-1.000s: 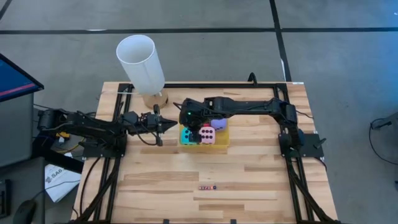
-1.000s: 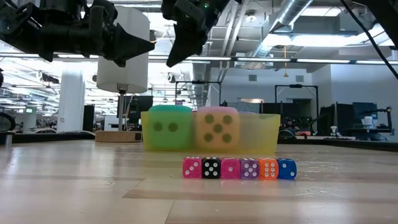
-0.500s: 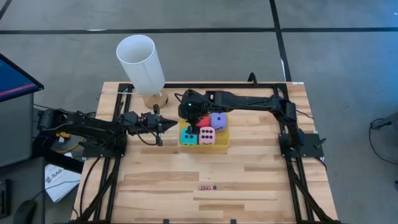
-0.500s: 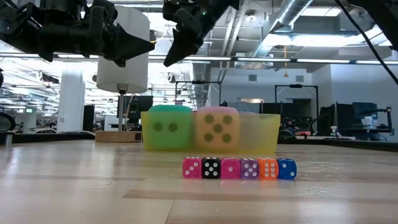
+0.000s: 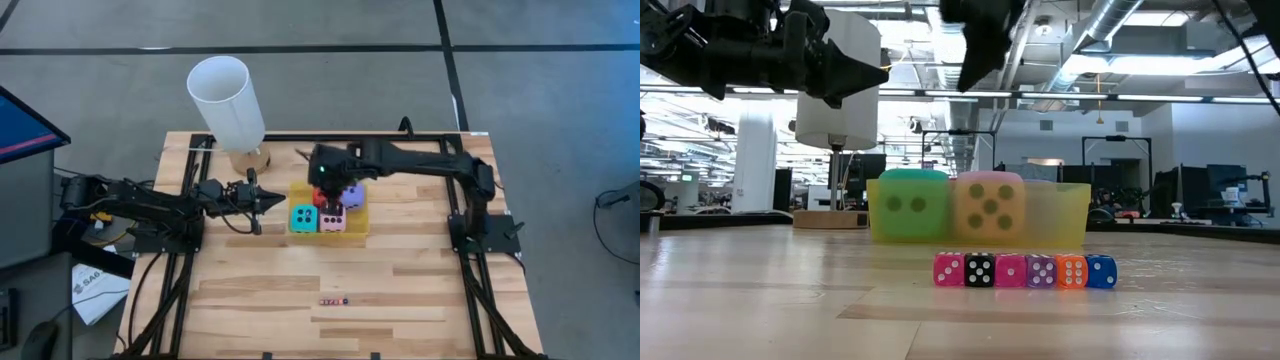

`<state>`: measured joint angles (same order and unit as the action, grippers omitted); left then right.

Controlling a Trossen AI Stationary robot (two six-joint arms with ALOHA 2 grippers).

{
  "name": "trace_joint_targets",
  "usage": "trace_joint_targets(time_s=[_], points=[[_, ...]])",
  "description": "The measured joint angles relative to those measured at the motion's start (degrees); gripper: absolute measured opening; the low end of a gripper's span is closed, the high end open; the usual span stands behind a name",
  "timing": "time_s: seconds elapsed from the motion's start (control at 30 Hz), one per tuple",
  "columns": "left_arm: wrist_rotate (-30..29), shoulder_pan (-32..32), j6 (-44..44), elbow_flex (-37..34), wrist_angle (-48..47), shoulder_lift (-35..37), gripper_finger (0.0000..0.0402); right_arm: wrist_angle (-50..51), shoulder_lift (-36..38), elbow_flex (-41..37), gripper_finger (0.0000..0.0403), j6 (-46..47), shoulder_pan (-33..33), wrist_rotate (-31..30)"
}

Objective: Pick & Place Dice
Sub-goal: Put the blue dice into the yellow bin

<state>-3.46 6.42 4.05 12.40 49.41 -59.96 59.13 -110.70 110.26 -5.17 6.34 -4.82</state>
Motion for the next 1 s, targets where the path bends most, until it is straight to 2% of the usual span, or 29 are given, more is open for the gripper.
trace_joint_targets(time_s=[0.17,0.3,0.43,0.57,0.73,1.0], points=[[0.0,0.0,0.0,0.0,-0.6,0.0,0.0000,5.4,1.9,0.0,0.0000,6.8,-6.3,-0.2],[0.1,0.0,0.0,0.0,-0.8,0.0,0.0000,5.4,1.9,0.0,0.0000,9.7,-12.4,-3.0],[0.2,0.0,0.0,0.0,-0.9,0.0,0.0000,4.4,1.3,0.0,0.0000,13.5,-17.7,-3.4],[0.2,0.0,0.1,0.0,-1.1,0.0,0.0000,4.5,0.7,-1.4,0.0000,15.3,-21.6,-7.0],[0.3,0.0,0.1,0.0,-2.3,0.0,0.0000,4.4,0.9,-5.7,0.0000,20.4,-23.4,-7.3],[0.9,0.0,0.1,0.0,-5.3,0.0,0.0000,-1.3,1.0,-13.7,0.0000,20.6,-23.2,-5.7]])
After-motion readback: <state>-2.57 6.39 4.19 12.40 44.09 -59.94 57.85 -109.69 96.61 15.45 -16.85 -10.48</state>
